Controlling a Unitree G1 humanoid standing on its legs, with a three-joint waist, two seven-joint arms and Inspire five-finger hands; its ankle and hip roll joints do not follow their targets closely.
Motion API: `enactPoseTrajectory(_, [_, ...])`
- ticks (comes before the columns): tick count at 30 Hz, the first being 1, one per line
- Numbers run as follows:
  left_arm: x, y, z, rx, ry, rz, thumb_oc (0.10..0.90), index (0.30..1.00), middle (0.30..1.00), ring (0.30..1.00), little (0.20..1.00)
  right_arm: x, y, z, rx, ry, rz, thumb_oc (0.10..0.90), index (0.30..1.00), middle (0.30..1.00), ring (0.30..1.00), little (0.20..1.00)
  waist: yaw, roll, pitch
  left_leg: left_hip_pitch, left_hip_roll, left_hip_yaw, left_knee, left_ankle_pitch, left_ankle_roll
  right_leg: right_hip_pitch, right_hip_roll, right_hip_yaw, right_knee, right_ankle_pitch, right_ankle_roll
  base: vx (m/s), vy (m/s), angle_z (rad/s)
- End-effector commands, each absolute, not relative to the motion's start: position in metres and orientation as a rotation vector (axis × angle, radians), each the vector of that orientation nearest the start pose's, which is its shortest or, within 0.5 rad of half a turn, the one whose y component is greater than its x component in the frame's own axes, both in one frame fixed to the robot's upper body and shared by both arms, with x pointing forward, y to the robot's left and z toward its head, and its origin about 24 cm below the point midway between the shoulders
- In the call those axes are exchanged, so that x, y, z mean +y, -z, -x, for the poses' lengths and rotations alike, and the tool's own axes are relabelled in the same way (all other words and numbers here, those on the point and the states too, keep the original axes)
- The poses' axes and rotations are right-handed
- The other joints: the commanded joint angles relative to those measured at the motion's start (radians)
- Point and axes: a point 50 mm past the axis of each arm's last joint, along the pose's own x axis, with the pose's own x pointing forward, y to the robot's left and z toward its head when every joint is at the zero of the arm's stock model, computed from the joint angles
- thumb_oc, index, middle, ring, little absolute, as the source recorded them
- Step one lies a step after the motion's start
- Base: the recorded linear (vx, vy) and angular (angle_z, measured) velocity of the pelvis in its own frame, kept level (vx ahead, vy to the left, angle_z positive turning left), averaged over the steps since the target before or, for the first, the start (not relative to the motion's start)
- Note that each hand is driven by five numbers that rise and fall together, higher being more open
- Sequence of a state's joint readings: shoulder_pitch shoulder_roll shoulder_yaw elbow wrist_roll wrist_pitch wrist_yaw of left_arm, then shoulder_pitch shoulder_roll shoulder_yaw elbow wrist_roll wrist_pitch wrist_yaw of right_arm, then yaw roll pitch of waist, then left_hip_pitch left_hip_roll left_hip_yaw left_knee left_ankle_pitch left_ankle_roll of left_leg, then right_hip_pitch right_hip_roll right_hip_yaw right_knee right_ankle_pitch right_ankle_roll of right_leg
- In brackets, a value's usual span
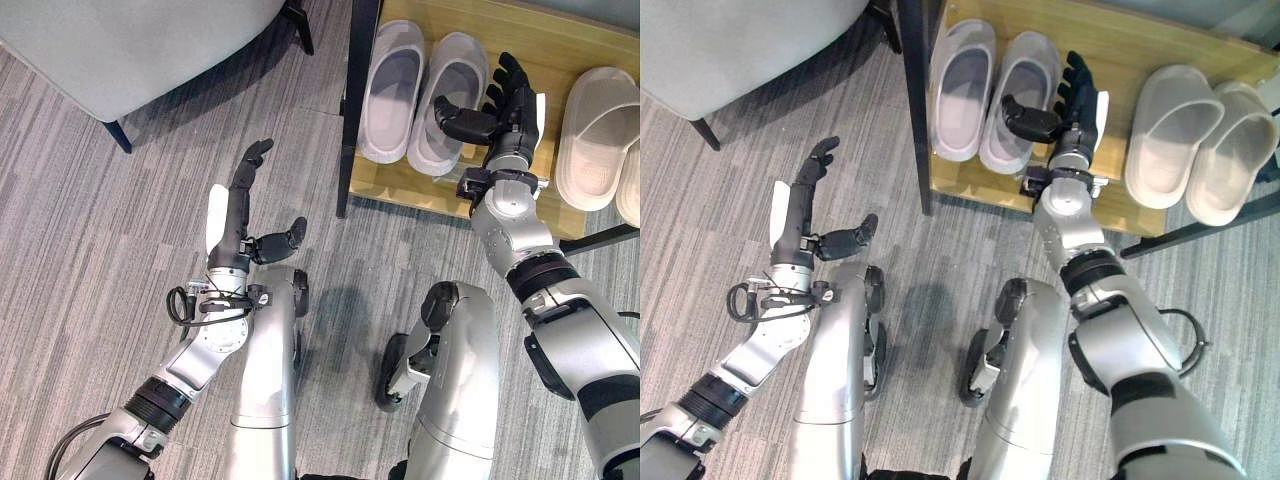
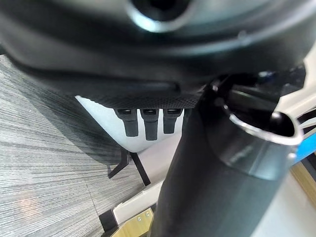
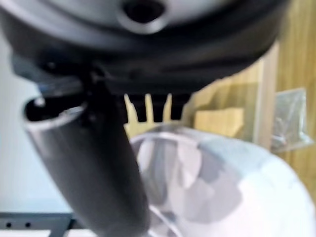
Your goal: Arrange the slippers neatly on the shoe rack.
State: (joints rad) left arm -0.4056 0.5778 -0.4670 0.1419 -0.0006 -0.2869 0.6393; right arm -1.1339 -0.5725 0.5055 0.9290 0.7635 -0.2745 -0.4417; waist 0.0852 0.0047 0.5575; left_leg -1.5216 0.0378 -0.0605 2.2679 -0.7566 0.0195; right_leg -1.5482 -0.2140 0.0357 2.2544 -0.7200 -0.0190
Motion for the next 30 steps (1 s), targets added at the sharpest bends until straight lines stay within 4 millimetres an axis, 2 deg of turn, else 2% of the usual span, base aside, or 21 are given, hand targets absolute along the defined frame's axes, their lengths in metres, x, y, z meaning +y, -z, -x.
enactPoseTrajectory(1, [0.141, -0.115, -0.282, -0.583, -0.007, -0.411, 0.8, 0.9, 0.9, 0.9, 0.9, -0.207, -0.328, -0.384, -0.759, 0.291, -0.095, 0.8, 0.9, 0.9, 0.9, 0.9, 0.035, -0.006, -0.037, -0.048, -0.033, -0.073, 0.018, -0.052, -0.001, -0.022, -0.001, 0.04, 0.046, -0.027, -0.01, 0.0, 0.0, 0.0])
enactPoseTrajectory(6, [0.144, -0.114, -0.28, -0.577, -0.02, -0.413, 0.8, 0.9, 0.9, 0.9, 0.9, -0.213, -0.326, -0.372, -0.821, 0.249, -0.137, 0.8, 0.9, 0.9, 0.9, 0.9, 0.028, -0.012, -0.037, -0.048, -0.034, -0.073, 0.015, -0.048, 0.0, -0.022, -0.002, 0.04, 0.042, -0.025, -0.01, 0.0, 0.0, 0.0])
enactPoseTrajectory(11, [0.145, -0.112, -0.279, -0.566, -0.013, -0.423, 0.8, 0.9, 0.9, 0.9, 0.9, -0.209, -0.324, -0.359, -0.875, 0.148, -0.166, 0.8, 0.9, 0.9, 0.9, 0.9, 0.025, -0.019, -0.037, -0.048, -0.036, -0.075, 0.017, -0.046, -0.001, -0.022, 0.002, 0.038, 0.043, -0.024, -0.009, 0.0, 0.0, 0.0])
enactPoseTrajectory(16, [0.152, -0.113, -0.278, -0.565, -0.047, -0.445, 0.8, 0.9, 0.9, 0.9, 0.9, -0.203, -0.331, -0.319, -1.064, 0.065, -0.106, 0.8, 0.9, 0.9, 0.9, 0.9, 0.003, -0.026, -0.037, -0.048, -0.038, -0.075, 0.015, -0.042, 0.001, -0.022, 0.006, 0.038, 0.041, -0.028, -0.009, 0.0, 0.0, 0.0])
enactPoseTrajectory(17, [0.152, -0.113, -0.278, -0.565, -0.047, -0.445, 0.8, 0.9, 0.9, 0.9, 0.9, -0.203, -0.331, -0.319, -1.063, 0.067, -0.105, 0.8, 0.9, 0.9, 0.9, 0.9, 0.004, -0.026, -0.037, -0.048, -0.038, -0.075, 0.015, -0.042, 0.001, -0.022, 0.006, 0.039, 0.041, -0.028, -0.009, 0.0, 0.0, 0.0])
enactPoseTrajectory(18, [0.156, -0.114, -0.277, -0.574, -0.068, -0.451, 0.8, 0.9, 0.9, 0.9, 0.9, -0.195, -0.335, -0.299, -1.154, 0.031, -0.046, 0.8, 0.9, 0.9, 0.9, 0.9, -0.007, -0.029, -0.037, -0.048, -0.038, -0.073, 0.014, -0.04, 0.0, -0.022, 0.008, 0.037, 0.04, -0.028, -0.009, 0.0, 0.0, 0.0])
enactPoseTrajectory(20, [0.158, -0.114, -0.276, -0.575, -0.08, -0.462, 0.8, 0.9, 0.9, 0.9, 0.9, -0.194, -0.336, -0.29, -1.189, 0.028, -0.018, 0.8, 0.9, 0.9, 0.9, 0.9, -0.01, -0.03, -0.037, -0.048, -0.038, -0.072, 0.015, -0.039, 0.0, -0.022, 0.008, 0.037, 0.04, -0.029, -0.009, 0.0, 0.0, 0.0])
enactPoseTrajectory(23, [0.17, -0.116, -0.276, -0.581, -0.147, -0.475, 0.8, 0.9, 0.9, 0.9, 0.9, -0.183, -0.325, -0.272, -1.228, -0.032, 0.031, 0.8, 0.9, 0.9, 0.9, 0.9, -0.025, -0.031, -0.037, -0.048, -0.037, -0.072, 0.006, -0.033, 0.001, -0.022, 0.013, 0.033, 0.024, -0.018, -0.014, 0.02, 0.038, 0.0])
enactPoseTrajectory(26, [0.18, -0.12, -0.278, -0.593, -0.194, -0.491, 0.8, 0.9, 0.9, 0.9, 0.9, -0.183, -0.301, -0.263, -1.182, -0.057, 0.073, 0.8, 0.9, 0.9, 0.9, 0.9, -0.035, -0.04, -0.037, -0.048, -0.038, -0.062, -0.058, -0.014, 0.006, -0.022, 0.013, 0.023, -0.045, 0.003, -0.017, 0.0, 0.0, 0.0])
enactPoseTrajectory(28, [0.183, -0.13, -0.28, -0.635, -0.201, -0.524, 0.8, 0.9, 0.9, 0.9, 0.9, -0.18, -0.29, -0.255, -1.18, -0.09, 0.122, 0.8, 0.9, 0.9, 0.9, 0.9, -0.039, -0.05, -0.037, -0.048, -0.04, -0.043, -0.159, 0.016, 0.012, -0.016, 0.017, 0.011, -0.144, 0.032, -0.021, -0.11, -0.018, -0.11])
enactPoseTrajectory(30, [0.18, -0.146, -0.286, -0.702, -0.183, -0.559, 0.8, 0.9, 0.9, 0.9, 0.9, -0.167, -0.265, -0.257, -1.086, -0.208, 0.052, 0.8, 0.9, 0.9, 0.9, 0.9, -0.044, -0.032, -0.038, -0.048, -0.047, -0.04, -0.262, 0.07, 0.017, 0.018, 0.021, -0.018, -0.251, 0.059, -0.014, -0.16, 0.032, -0.08])
